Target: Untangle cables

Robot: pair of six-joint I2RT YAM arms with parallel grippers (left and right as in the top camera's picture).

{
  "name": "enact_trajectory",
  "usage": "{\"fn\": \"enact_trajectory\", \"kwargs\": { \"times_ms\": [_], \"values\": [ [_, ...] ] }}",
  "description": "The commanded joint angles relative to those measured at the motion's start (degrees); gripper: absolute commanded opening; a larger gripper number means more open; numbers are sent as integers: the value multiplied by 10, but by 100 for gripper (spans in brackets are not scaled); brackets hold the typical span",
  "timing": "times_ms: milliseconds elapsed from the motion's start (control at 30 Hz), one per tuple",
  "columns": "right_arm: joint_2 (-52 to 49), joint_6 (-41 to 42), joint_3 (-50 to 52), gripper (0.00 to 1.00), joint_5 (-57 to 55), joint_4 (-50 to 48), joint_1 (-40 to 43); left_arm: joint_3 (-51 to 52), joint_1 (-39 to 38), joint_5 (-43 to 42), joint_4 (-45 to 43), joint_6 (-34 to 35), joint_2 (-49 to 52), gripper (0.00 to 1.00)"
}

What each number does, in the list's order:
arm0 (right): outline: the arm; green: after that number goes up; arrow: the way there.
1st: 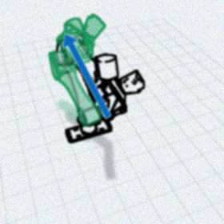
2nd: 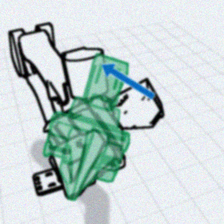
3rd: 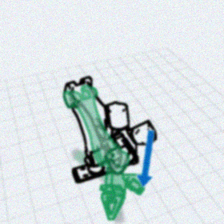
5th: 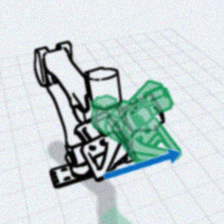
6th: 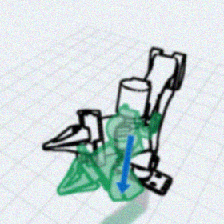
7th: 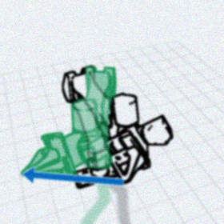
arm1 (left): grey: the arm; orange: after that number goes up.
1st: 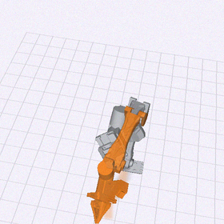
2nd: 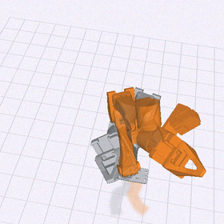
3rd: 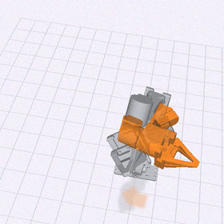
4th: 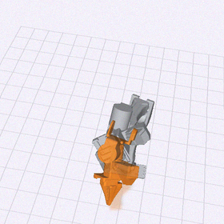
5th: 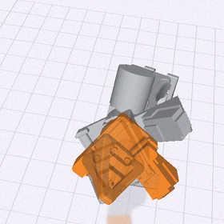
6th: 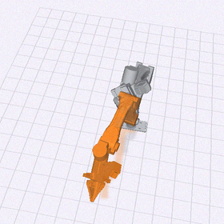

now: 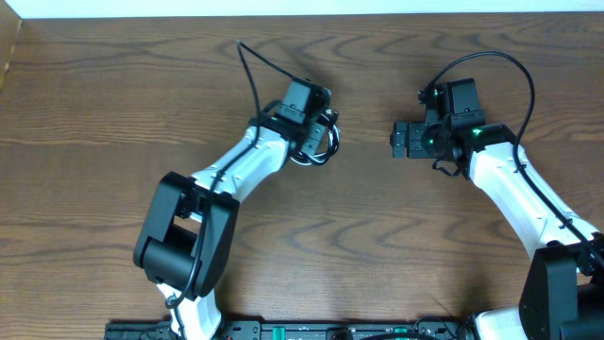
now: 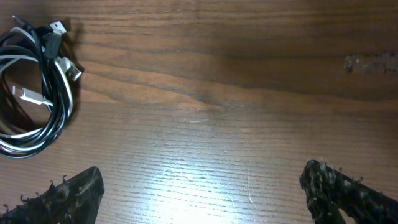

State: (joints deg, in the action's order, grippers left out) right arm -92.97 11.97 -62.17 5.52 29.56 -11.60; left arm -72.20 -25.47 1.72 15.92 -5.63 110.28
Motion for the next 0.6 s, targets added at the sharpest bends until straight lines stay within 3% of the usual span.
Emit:
{"fn": "enact_trajectory", "kwargs": {
  "times_ms": [0,233,567],
  "values": [
    [-1,7,4,98,-4,2,-1,-12,31,5,-2,3,12,49],
    [-1,7,4,98,14,-11,-1,-12,46,0,0,3,12,49],
    [-1,7,4,98,17,-15,-1,-12,46,-71,-2,4,36,44]
  ]
}}
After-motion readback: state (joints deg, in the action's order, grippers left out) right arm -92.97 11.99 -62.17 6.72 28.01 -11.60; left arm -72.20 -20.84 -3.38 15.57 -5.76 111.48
